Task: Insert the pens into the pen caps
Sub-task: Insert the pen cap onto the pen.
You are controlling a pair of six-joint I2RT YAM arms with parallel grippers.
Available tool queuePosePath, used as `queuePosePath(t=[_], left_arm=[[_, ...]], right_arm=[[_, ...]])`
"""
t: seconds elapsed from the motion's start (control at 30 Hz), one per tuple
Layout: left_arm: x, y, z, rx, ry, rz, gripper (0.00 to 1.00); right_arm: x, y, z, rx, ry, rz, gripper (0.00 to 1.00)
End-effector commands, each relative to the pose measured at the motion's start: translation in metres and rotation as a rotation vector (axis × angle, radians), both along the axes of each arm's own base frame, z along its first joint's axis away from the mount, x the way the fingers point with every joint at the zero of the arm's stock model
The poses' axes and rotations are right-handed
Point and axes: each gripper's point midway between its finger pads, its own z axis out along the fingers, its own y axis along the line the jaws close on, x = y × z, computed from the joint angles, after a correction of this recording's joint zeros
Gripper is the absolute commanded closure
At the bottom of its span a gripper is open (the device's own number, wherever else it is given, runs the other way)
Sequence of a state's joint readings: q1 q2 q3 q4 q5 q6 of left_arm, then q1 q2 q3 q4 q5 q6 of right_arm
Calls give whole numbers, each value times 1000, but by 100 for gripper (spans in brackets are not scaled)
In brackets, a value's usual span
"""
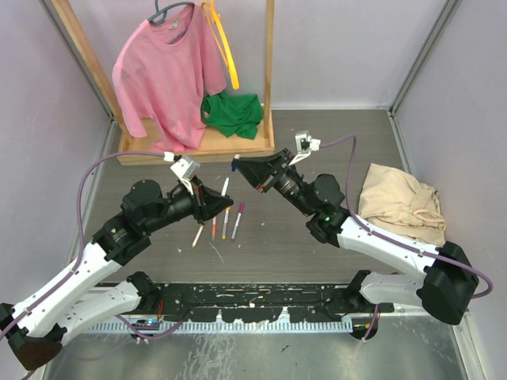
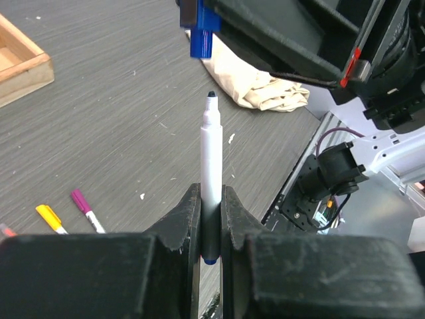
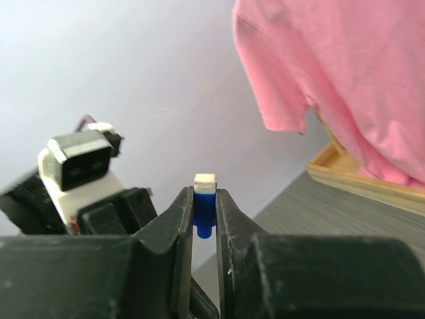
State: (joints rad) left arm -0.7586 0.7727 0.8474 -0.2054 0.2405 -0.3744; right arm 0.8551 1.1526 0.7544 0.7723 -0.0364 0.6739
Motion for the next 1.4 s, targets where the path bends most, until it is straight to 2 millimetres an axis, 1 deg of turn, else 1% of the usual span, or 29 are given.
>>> queuePosePath(t=[0.0, 0.23, 0.53, 1.37], left_arm=[[-7, -1, 49, -113, -113, -37, 100], [-9, -1, 53, -121, -118, -43, 100], [-9, 1, 59, -130, -133, -38, 100], [-6, 2, 60, -129, -137, -20, 100]], right_arm=[[-20, -4, 69, 203, -100, 94, 100], [-22, 0, 71, 208, -80, 122, 100], [-26, 3, 65, 185, -66, 152, 100], [-28, 9, 50, 162, -24, 181, 100]])
